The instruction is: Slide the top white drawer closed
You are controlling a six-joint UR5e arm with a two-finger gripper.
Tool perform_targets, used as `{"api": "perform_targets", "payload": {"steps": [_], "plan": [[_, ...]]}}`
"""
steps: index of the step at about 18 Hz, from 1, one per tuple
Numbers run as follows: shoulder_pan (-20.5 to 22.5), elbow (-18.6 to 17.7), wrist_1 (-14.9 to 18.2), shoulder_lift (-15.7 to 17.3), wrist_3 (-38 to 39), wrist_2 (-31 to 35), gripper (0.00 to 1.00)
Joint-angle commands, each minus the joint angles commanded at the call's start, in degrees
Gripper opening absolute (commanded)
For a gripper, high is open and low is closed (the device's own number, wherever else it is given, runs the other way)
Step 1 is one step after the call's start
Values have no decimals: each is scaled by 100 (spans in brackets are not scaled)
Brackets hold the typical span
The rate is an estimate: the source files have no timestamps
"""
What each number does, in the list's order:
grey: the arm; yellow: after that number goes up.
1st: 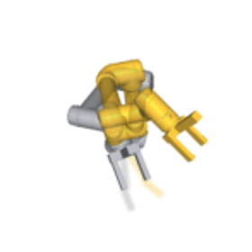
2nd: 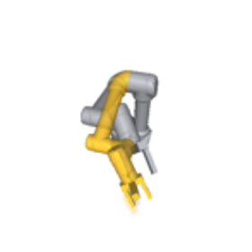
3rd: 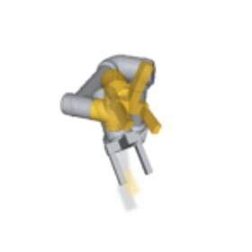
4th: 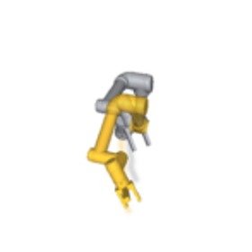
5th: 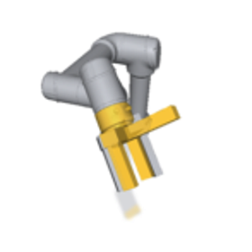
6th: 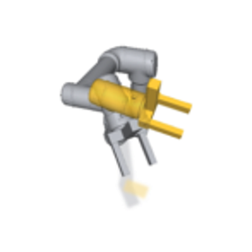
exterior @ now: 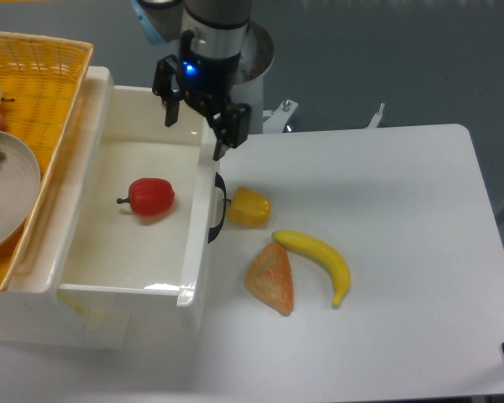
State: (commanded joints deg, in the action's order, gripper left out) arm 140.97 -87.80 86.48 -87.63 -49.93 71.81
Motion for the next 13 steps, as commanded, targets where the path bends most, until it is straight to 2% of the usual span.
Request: {"api": "perform_targets", "payload": {"steps": [3,7,9,11,13], "plan": [[246,-9,0,9,62,44,100],[493,-17,-44,-17,676,61,100],[510,-26,-254,-79,922,88,100],[519,-53,-316,-131,976,114,100],[511,-123,-316,-184,958,638,100]]}}
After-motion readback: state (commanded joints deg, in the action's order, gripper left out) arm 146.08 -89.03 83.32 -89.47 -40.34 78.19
